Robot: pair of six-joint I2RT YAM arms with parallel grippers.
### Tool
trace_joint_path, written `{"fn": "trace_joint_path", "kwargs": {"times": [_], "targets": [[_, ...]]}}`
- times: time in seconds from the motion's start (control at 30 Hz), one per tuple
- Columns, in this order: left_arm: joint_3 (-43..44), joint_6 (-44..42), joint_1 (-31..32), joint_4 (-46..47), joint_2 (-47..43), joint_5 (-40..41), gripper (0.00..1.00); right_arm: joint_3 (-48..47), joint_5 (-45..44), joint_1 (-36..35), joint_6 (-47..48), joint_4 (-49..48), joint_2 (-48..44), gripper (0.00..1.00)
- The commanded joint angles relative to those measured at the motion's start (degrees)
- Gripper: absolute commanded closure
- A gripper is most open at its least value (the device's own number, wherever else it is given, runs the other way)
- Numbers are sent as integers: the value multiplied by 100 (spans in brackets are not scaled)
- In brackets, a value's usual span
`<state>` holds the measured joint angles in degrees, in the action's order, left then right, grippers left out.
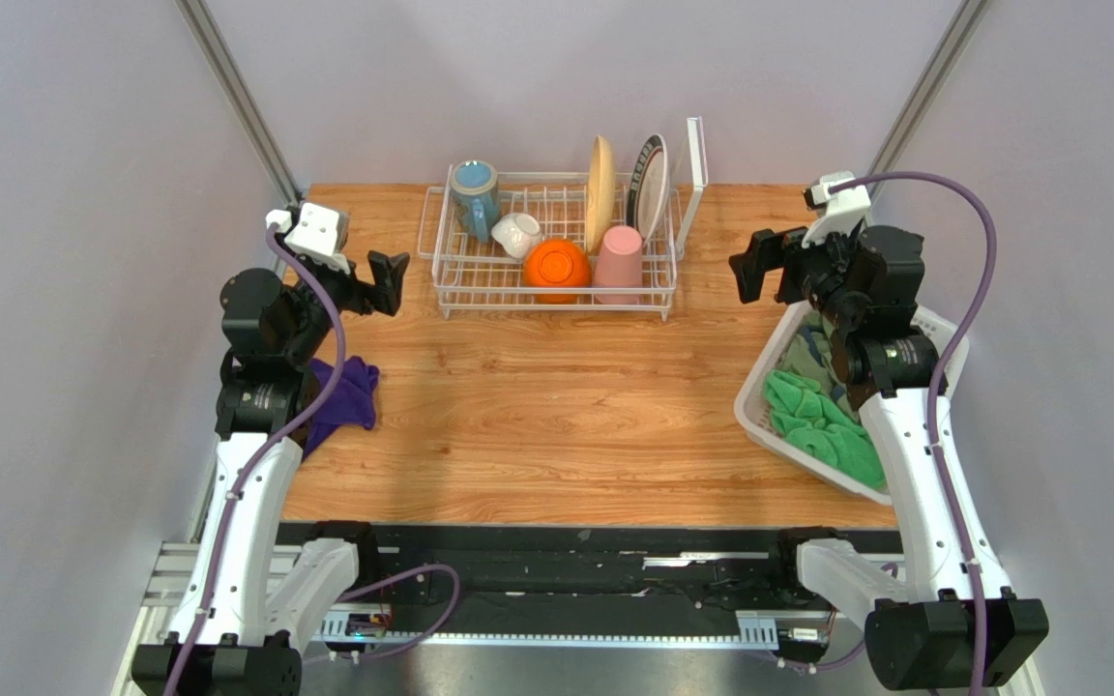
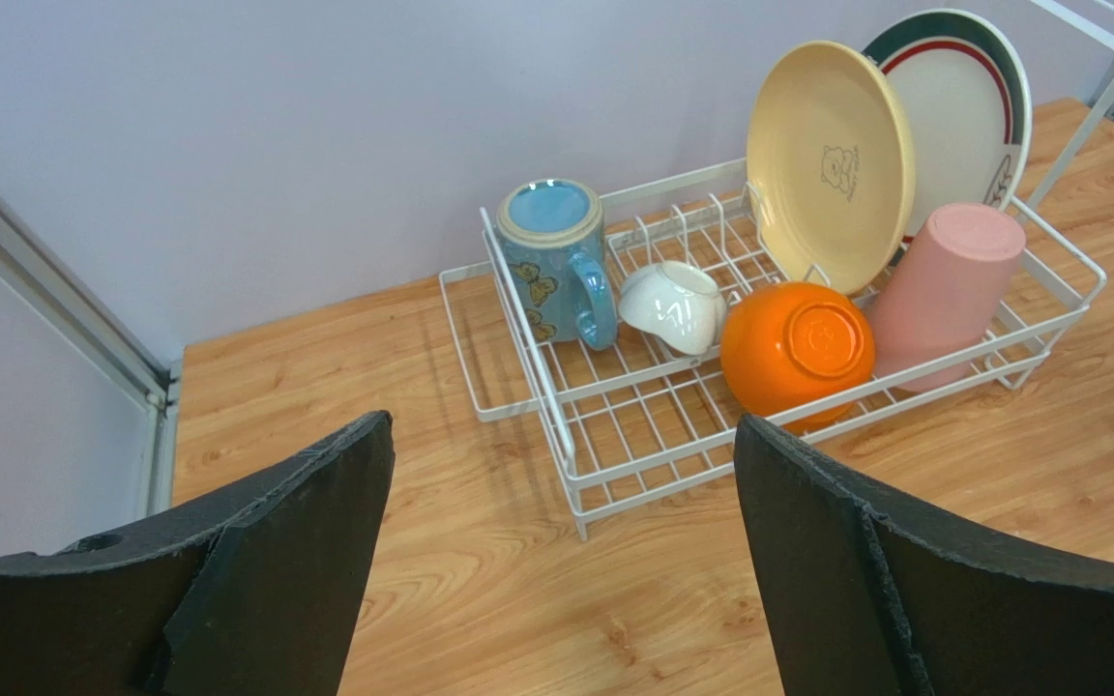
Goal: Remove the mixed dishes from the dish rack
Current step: Pick up the plate from the dish rack.
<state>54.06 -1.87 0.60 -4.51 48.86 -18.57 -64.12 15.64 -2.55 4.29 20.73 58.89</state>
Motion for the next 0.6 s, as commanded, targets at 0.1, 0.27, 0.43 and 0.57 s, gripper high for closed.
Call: {"fn": "trace_joint_path", "kwargs": {"times": [0.1, 0.27, 0.43, 0.57], "targets": [[-1, -129, -25, 126, -52, -68, 5, -162, 124, 0, 19, -25, -27, 1], [17, -121, -25, 117, -70, -24, 5, -162, 124, 0, 19, -25, -18, 1], [8, -112, -25, 117, -43, -50, 5, -145, 159, 8, 10, -43, -27, 1], [8, -121, -25, 117, -61, -24, 5, -224, 194, 9, 45, 18, 8, 1]]}}
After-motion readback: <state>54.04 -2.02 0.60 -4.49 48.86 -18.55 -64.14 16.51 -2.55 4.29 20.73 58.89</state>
